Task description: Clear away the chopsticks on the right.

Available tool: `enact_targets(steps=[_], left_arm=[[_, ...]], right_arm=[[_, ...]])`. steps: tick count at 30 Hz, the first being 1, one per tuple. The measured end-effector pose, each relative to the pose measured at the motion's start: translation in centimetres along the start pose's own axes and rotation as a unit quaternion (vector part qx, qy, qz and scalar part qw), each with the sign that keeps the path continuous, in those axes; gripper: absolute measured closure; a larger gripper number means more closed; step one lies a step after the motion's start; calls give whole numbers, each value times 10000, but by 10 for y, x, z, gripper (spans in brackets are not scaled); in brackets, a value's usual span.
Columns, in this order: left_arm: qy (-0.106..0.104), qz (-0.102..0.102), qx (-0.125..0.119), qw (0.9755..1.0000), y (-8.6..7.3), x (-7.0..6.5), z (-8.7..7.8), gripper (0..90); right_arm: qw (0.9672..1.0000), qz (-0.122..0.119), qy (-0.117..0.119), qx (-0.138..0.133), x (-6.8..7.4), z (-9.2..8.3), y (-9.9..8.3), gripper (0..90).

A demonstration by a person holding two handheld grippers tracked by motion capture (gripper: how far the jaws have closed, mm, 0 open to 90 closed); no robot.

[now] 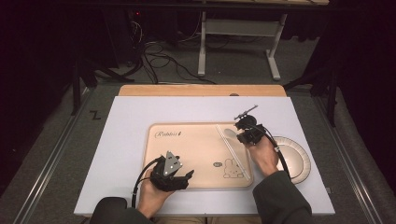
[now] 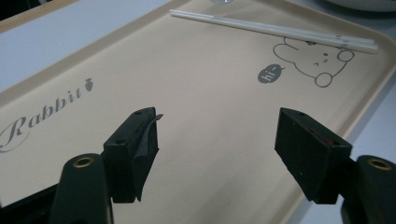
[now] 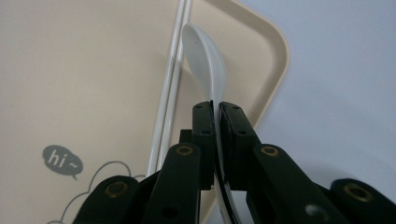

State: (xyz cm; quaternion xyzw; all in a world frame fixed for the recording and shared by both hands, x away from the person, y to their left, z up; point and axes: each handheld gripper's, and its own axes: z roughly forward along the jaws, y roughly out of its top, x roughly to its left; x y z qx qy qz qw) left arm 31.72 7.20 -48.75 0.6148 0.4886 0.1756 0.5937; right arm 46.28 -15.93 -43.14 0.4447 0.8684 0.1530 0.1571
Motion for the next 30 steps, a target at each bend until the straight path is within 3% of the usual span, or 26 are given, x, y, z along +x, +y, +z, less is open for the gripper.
enact_targets(steps=[4,11,16,21,22,30], left_arm=[[-81,-23,-7,10000,1,-1,4,305],[-85,19,-10,10000,1,-3,3,306],[-65,78,-27,9999,0,-2,2,306],[-24,14,-70,10000,1,-1,0,305],[-21,31,-63,10000,1,-1,0,304],[31,24,-84,10000,0,0,-3,303]], right_arm=[[9998,153,-54,96,-2,9,3,861],[9996,177,-108,207,0,17,7,861],[9993,230,-51,289,1,23,11,861],[9986,318,-38,421,-2,33,13,862],[9982,437,69,410,-2,36,12,861],[9979,470,130,416,-2,42,14,861]])
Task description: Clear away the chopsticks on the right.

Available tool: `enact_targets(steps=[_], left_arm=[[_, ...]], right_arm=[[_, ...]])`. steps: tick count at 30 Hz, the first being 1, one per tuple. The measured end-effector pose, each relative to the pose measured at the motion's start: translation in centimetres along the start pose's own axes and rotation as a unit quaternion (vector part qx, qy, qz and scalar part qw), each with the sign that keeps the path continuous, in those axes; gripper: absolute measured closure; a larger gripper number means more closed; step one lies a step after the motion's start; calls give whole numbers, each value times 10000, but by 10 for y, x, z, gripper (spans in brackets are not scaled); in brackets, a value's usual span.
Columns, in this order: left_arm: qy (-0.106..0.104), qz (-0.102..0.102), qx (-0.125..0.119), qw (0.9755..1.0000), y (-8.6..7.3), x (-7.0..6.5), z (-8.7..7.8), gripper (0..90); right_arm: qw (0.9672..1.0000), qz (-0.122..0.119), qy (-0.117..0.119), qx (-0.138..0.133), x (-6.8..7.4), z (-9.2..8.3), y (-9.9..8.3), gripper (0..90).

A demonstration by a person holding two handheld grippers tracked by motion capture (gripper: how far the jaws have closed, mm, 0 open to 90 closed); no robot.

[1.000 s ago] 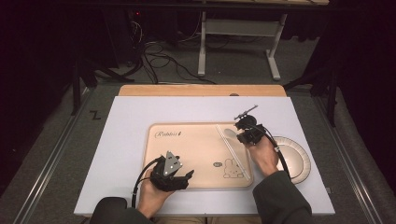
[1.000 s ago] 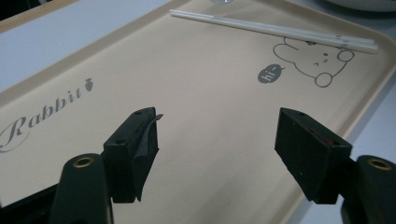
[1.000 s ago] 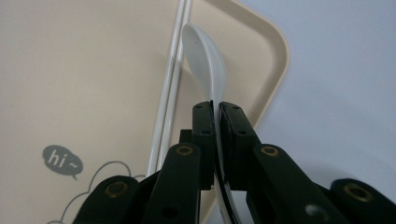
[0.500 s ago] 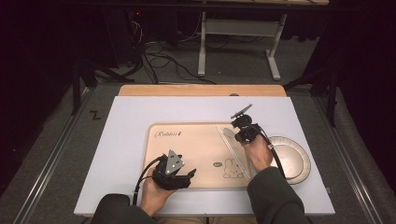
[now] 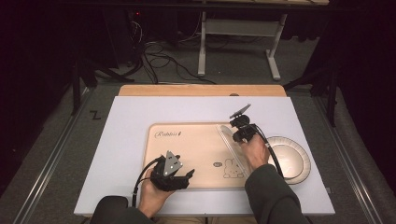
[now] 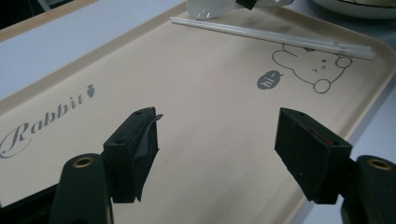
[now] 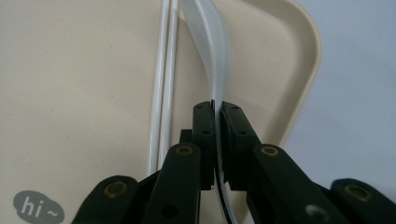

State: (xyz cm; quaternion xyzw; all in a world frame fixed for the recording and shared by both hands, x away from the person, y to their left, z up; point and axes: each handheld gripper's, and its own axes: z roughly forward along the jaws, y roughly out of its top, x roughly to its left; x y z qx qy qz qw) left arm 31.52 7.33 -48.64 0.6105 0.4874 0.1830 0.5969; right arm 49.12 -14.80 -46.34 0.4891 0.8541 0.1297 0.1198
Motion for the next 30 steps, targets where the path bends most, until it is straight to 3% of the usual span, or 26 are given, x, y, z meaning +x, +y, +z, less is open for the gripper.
enact_targets(steps=[12,16,17,19,26,30], left_arm=[[70,-9,-41,10000,-1,1,-4,303],[80,-27,-29,10000,-1,2,-4,303],[89,-26,-36,10000,-1,2,-5,303],[78,-47,-50,9999,-1,2,-6,303],[92,-82,-39,9999,-1,2,-5,304],[110,-119,-32,9999,-1,2,-3,303]], right_arm=[[9998,-43,-58,158,0,9,0,816],[9998,-35,-59,166,-2,12,1,775],[9998,-75,-152,130,-1,11,1,727],[9995,-144,-184,196,-2,12,1,719],[9996,-72,-199,184,-3,13,-1,643],[9996,-143,-257,43,-4,7,-4,587]])
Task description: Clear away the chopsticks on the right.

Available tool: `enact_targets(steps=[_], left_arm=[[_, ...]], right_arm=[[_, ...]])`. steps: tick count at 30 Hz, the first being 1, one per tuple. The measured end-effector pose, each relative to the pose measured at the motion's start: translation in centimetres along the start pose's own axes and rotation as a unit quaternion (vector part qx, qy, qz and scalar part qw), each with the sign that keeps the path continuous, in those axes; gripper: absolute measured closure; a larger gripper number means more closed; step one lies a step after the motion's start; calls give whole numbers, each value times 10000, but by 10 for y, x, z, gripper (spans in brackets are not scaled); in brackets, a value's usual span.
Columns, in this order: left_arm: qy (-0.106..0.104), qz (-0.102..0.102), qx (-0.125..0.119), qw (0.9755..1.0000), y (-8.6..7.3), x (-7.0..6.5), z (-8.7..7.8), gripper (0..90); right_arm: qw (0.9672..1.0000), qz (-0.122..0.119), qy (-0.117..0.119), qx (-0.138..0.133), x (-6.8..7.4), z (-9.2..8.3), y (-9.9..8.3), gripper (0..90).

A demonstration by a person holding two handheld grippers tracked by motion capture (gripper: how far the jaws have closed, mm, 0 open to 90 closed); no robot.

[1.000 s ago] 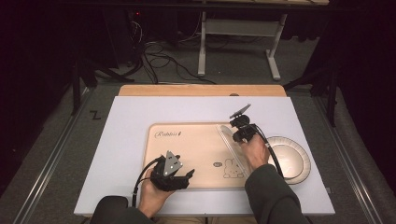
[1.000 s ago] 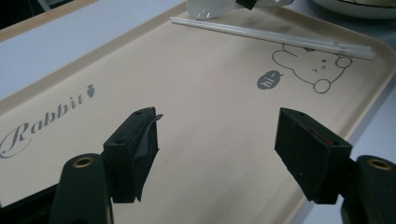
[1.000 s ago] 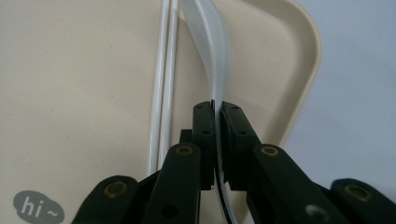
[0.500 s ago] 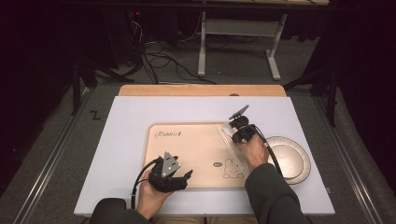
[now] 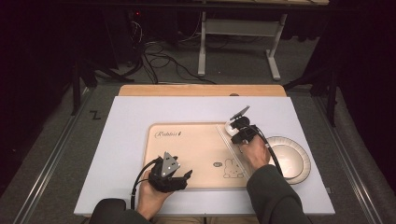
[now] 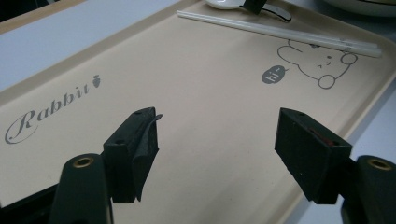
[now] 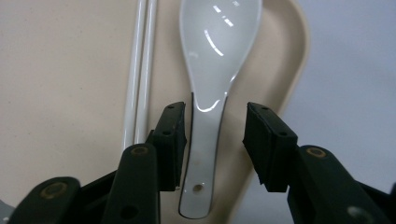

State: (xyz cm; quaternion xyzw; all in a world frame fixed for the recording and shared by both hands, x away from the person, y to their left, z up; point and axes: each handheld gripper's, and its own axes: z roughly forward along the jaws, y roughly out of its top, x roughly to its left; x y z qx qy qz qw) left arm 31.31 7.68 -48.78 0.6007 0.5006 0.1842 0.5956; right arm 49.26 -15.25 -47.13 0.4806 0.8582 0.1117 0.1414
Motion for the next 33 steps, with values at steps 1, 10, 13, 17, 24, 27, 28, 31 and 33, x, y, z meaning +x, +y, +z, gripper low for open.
enact_targets(steps=[1,10,13,17,24,27,28,31,33], left_arm=[[8,-7,12,10000,0,0,0,303],[29,-19,65,10000,-1,1,0,303],[30,-68,55,10000,-1,1,0,303],[34,-63,67,10000,0,2,1,303],[31,-139,60,9999,1,2,-1,307],[38,-171,50,9998,1,3,0,308],[42,-169,52,9998,2,3,0,308],[34,-200,46,9998,2,3,-1,311],[49,-246,99,9996,3,3,-1,310]], right_arm=[[10000,-1,-9,-64,-1,-3,0,581],[9990,-137,102,-405,-2,-26,-6,539],[9984,-133,169,-516,-3,-35,-9,536],[9968,-135,317,-726,-6,-48,-14,535],[9943,-134,440,-962,-9,-67,-27,533],[9930,-100,526,-1055,-12,-75,-34,533],[9930,-100,526,-1055,-12,-75,-34,533],[9917,-113,580,-1143,-15,-80,-41,534],[9914,-134,578,-1163,-15,-81,-42,534]])
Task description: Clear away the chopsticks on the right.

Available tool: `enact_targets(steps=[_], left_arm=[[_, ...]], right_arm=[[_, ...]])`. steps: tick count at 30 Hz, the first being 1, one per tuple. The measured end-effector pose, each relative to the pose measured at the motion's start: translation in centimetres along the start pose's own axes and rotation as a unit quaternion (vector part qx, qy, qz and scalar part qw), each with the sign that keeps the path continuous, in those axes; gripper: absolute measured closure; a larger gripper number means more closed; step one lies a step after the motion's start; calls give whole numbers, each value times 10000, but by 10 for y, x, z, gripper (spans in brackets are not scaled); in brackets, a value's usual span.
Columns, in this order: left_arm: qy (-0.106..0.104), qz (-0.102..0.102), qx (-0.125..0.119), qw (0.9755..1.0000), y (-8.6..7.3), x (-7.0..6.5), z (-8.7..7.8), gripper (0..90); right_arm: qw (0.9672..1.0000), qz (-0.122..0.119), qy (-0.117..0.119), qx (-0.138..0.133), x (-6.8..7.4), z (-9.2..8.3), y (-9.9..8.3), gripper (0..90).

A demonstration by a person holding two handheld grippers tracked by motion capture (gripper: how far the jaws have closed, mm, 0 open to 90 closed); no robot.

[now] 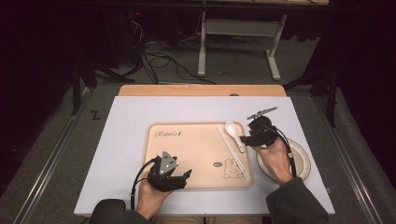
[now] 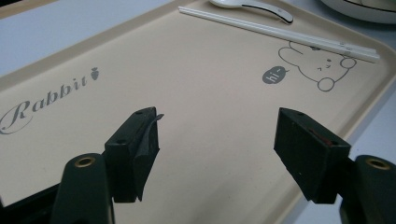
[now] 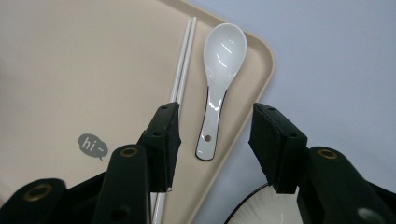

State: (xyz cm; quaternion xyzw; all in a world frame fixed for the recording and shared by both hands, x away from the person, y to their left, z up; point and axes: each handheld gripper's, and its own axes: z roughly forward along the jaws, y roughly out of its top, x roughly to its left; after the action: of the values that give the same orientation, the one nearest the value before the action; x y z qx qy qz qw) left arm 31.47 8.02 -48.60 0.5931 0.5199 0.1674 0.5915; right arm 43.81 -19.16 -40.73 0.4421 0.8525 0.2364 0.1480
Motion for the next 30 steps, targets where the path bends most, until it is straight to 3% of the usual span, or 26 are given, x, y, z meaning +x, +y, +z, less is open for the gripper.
enact_targets(steps=[15,30], left_arm=[[15,85,-23,10000,-1,-1,0,310],[-38,-34,20,10000,-2,-2,1,308]], right_arm=[[9992,58,126,-363,-8,-21,-35,529],[9974,280,116,-658,-22,-33,-70,525]])
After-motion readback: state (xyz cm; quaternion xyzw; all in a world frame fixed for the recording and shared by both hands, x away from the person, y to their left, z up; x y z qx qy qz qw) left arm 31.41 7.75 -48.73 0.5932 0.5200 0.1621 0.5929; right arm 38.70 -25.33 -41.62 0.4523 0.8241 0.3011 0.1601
